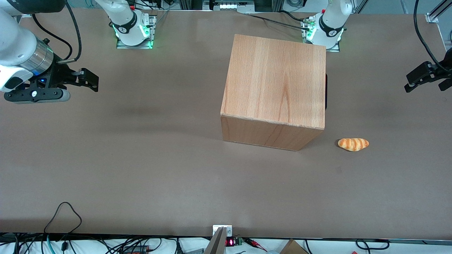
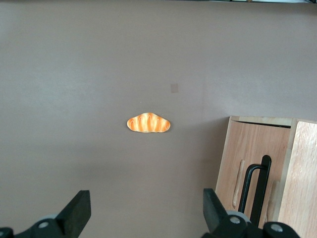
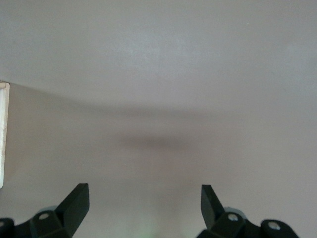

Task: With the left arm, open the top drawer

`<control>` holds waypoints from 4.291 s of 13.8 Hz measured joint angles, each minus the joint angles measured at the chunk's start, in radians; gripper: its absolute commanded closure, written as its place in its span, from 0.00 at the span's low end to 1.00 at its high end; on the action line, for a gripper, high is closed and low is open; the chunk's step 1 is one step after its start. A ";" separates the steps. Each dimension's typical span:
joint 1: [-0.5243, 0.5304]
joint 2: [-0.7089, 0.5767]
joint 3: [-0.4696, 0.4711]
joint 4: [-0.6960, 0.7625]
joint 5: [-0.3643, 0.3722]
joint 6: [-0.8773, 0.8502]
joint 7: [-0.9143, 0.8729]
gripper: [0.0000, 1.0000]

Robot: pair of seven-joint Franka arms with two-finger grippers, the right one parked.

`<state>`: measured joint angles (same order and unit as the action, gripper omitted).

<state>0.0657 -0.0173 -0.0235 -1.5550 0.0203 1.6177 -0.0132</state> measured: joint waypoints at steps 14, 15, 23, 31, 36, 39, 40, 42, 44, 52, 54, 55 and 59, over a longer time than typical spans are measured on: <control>0.016 -0.001 0.006 -0.047 -0.071 -0.003 0.027 0.00; 0.017 0.000 0.007 -0.066 -0.088 -0.002 0.043 0.00; 0.012 0.011 -0.040 -0.308 -0.232 0.172 0.079 0.00; 0.007 0.011 -0.110 -0.471 -0.299 0.328 0.081 0.00; 0.005 0.011 -0.142 -0.526 -0.306 0.371 0.082 0.00; 0.006 0.010 -0.147 -0.541 -0.307 0.389 0.096 0.00; 0.007 0.009 -0.147 -0.546 -0.307 0.395 0.107 0.00; 0.007 0.010 -0.148 -0.571 -0.307 0.412 0.132 0.00; 0.007 0.010 -0.149 -0.593 -0.307 0.427 0.152 0.00; 0.058 0.014 -0.148 -0.608 -0.311 0.431 0.197 0.00; 0.095 0.014 -0.147 -0.618 -0.310 0.431 0.204 0.00; 0.110 0.015 -0.146 -0.620 -0.307 0.431 0.211 0.00; 0.173 0.015 -0.146 -0.621 -0.295 0.431 0.216 0.00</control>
<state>0.2387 -0.0025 -0.1693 -2.1758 -0.2751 2.0482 0.2031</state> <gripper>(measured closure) 0.000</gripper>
